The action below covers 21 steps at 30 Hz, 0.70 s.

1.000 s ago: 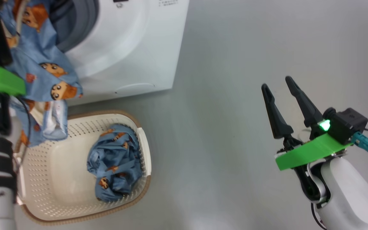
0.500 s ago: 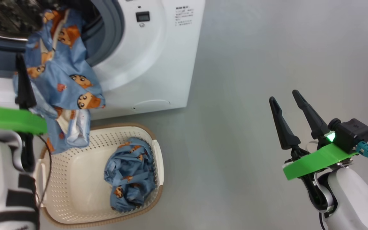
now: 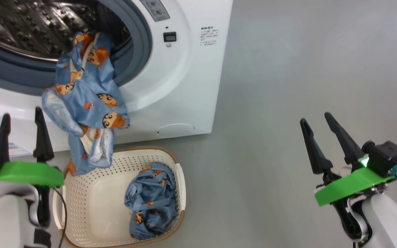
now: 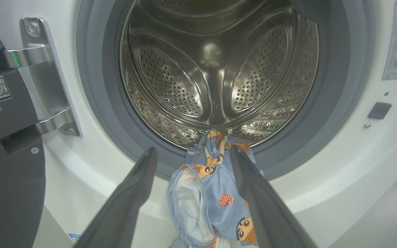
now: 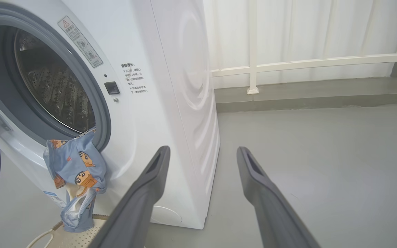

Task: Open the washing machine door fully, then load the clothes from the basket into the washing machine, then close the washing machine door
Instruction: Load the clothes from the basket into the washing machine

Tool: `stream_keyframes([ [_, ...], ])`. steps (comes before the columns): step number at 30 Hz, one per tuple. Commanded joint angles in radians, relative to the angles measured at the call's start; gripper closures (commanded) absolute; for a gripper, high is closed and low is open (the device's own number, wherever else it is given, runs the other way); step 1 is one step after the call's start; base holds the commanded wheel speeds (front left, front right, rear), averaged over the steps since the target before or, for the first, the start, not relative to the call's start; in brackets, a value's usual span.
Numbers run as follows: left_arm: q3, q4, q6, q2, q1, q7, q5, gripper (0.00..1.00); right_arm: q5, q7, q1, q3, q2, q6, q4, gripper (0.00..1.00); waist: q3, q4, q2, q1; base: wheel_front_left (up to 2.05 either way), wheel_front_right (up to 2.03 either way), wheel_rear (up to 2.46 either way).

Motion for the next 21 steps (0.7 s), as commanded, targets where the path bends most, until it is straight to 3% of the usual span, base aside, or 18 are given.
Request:
stream_keyframes([
  [1, 0.031, -0.036, -0.005, 0.028, 0.022, -0.006, 0.008, 0.00, 0.001, -0.008, 0.027, 0.009, -0.014, 0.007, -0.019, 0.00, -0.014, 0.007, -0.0001, 0.0000, 0.00, 0.00, 0.00],
  [21, 0.052, -0.176, -0.005, -0.006, 0.279, -0.006, -0.042, 0.00, 0.008, -0.008, 0.124, -0.025, -0.029, 0.007, -0.026, 0.00, -0.106, 0.020, -0.0001, 0.0000, 0.00, 0.00, 0.00],
])
